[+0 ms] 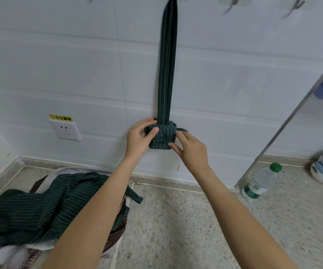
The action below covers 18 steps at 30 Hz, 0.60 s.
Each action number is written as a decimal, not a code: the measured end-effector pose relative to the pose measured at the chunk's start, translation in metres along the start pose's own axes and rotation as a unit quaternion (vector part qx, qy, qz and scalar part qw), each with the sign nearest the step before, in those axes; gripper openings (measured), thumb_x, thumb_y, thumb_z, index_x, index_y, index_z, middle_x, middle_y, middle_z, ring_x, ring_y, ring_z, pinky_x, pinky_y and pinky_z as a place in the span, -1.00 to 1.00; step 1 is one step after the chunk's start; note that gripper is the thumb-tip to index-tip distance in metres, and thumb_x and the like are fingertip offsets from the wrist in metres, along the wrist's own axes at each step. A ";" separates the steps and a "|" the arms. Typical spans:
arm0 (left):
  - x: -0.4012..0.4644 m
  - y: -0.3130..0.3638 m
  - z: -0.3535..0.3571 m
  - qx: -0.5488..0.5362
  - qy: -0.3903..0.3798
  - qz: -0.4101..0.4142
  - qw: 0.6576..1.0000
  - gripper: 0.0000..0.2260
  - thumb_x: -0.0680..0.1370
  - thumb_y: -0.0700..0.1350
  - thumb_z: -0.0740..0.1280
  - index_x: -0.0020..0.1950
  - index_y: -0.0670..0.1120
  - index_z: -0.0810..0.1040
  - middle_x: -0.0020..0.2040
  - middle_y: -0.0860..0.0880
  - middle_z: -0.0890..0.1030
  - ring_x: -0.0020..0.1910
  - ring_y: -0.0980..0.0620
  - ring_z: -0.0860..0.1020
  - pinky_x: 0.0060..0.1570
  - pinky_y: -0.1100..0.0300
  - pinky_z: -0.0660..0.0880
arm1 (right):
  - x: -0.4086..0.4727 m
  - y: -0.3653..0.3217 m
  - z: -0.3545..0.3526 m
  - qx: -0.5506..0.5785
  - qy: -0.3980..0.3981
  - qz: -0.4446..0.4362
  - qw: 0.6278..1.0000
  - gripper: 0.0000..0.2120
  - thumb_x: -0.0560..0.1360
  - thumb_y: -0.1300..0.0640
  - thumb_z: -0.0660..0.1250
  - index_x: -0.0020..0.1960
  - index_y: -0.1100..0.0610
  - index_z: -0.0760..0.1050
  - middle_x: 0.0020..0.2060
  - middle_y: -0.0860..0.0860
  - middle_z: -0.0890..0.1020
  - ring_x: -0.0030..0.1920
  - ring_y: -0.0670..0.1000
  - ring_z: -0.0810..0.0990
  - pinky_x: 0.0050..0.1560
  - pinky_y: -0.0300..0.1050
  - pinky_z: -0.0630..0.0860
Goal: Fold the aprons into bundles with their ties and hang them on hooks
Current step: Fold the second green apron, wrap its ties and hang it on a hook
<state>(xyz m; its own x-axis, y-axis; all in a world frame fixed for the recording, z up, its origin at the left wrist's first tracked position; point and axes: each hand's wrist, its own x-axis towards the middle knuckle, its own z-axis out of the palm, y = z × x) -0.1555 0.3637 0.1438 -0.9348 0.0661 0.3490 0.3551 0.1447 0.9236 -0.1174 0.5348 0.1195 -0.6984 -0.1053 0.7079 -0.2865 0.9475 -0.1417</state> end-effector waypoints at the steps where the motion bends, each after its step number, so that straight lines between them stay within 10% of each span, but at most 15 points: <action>1: -0.001 0.000 0.000 0.007 0.000 0.003 1.000 -0.79 0.51 -0.16 0.38 0.12 0.02 0.58 0.17 0.08 0.53 0.18 0.20 0.47 0.14 0.37 0.38 | 0.001 0.001 -0.001 -0.018 -0.004 -0.009 1.000 -0.80 0.46 -0.01 0.39 -0.01 0.10 0.55 -0.23 -0.03 0.61 -0.34 0.01 0.58 -0.55 -0.20 0.40; 11: -0.050 0.029 -0.032 0.122 0.099 0.004 0.988 -0.76 0.54 -0.04 0.33 0.21 0.10 0.49 0.20 0.19 0.49 0.23 0.19 0.42 0.20 0.43 0.29 | -0.030 -0.042 -0.030 0.184 0.031 -0.071 0.980 -0.83 0.57 0.17 0.22 -0.01 0.17 0.59 -0.09 0.01 0.63 -0.10 0.00 0.55 -0.12 -0.25 0.42; 18: -0.181 -0.026 -0.137 0.340 0.130 -0.169 0.916 -0.84 0.56 -0.01 0.29 0.11 0.04 0.56 -0.13 0.20 0.58 -0.09 0.23 0.54 -0.04 0.21 0.50 | -0.081 -0.117 0.033 0.286 -0.325 -0.145 0.890 -0.80 0.55 0.14 0.23 0.12 0.09 0.55 0.07 0.01 0.59 0.10 0.07 0.49 0.10 -0.01 0.46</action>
<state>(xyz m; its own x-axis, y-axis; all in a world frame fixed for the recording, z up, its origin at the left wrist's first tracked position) 0.0029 0.2131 0.0778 -0.9318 -0.3213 0.1687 -0.1142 0.7008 0.7041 -0.0485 0.4222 0.0559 -0.7193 -0.6484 0.2494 -0.6736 0.5631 -0.4787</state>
